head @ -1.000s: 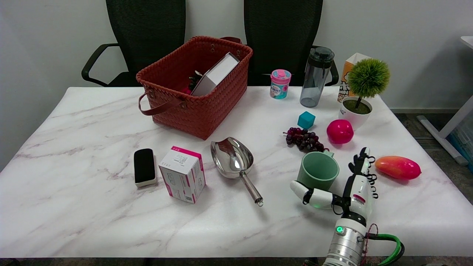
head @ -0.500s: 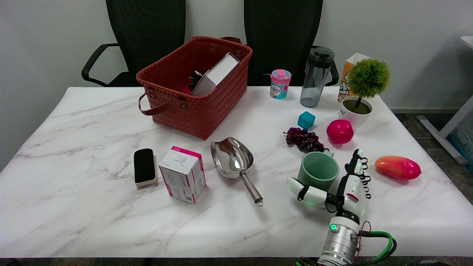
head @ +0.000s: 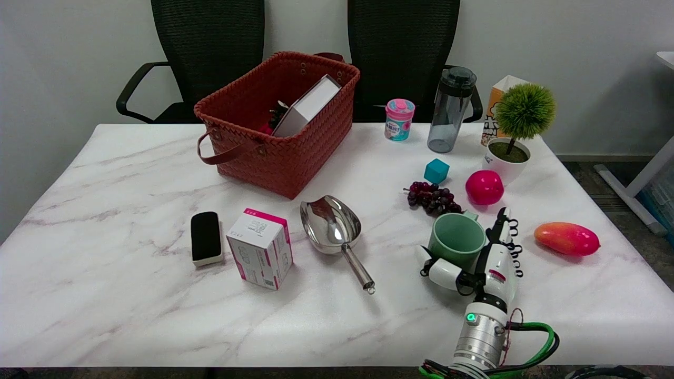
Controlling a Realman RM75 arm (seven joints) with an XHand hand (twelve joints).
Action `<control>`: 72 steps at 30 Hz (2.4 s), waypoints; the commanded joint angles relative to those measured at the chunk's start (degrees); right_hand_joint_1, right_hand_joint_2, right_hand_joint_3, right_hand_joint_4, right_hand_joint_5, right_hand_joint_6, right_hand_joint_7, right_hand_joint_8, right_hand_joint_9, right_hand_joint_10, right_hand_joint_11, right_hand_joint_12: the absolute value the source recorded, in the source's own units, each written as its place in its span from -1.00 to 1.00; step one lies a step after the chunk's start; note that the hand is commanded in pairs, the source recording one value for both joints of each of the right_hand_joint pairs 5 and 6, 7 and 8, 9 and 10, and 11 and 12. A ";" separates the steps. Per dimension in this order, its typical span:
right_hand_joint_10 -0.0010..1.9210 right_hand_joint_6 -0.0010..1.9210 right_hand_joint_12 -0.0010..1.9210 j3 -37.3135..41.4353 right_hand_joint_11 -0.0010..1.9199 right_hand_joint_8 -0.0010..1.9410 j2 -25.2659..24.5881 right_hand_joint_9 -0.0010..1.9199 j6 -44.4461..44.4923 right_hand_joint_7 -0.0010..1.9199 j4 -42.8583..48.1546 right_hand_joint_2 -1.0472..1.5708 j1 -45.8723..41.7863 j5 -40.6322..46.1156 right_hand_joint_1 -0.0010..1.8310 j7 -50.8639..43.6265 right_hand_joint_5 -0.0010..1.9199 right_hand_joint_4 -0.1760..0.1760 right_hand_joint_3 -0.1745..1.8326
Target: Pick up the green mug.
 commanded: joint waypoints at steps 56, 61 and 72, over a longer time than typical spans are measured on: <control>0.39 0.29 0.18 2.68 0.18 0.41 14.44 0.39 2.05 0.42 4.68 0.71 3.83 -8.56 0.18 8.80 0.30 0.00 -0.28; 0.44 0.33 0.21 7.49 0.21 0.45 16.92 0.44 -3.87 0.47 8.66 0.76 4.18 -12.54 0.19 8.72 0.33 0.00 -0.29; 0.47 0.34 0.21 21.11 0.21 0.47 22.17 0.47 -27.89 0.48 20.03 0.79 4.30 -14.16 0.20 8.80 0.34 0.00 -0.28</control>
